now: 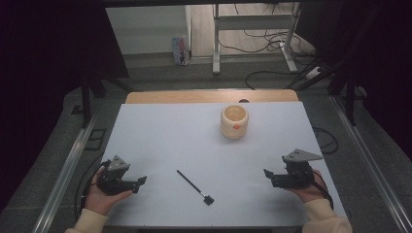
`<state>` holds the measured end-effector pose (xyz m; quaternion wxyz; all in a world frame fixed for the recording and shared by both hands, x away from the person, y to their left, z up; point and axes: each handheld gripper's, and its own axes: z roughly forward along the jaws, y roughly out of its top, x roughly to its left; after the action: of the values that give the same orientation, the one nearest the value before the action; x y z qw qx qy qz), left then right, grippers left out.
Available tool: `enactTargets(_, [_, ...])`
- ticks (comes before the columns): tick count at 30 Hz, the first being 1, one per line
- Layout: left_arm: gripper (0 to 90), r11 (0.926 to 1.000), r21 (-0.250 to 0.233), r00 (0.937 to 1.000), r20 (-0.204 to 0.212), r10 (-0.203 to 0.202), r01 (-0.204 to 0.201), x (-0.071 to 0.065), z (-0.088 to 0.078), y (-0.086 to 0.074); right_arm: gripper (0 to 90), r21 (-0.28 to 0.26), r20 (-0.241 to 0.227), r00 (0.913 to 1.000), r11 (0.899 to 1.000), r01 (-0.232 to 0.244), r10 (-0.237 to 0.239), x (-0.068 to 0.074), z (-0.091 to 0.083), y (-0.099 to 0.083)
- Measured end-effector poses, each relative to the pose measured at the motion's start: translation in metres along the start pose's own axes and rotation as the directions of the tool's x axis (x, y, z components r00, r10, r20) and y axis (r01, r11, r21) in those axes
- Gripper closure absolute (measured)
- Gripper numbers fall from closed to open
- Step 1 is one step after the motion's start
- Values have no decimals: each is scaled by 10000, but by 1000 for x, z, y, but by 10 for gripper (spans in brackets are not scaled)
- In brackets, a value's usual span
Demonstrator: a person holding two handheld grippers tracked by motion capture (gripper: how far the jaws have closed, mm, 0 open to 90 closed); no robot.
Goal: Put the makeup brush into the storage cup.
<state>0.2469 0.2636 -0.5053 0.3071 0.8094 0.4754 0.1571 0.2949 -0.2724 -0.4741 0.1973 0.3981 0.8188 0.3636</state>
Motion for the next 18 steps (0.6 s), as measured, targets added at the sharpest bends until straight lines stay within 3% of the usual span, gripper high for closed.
enactTargets(11, [193,9999,-2,9999,-23,100,-100,-3,-4,-4,157,153,-80,9991,9991,-407,408,-2,1,2])
enactTargets(18, [194,9997,76,9997,49,230,-230,-5,0,-2,169,255,-91,9991,9988,-423,425,-2,0,0])
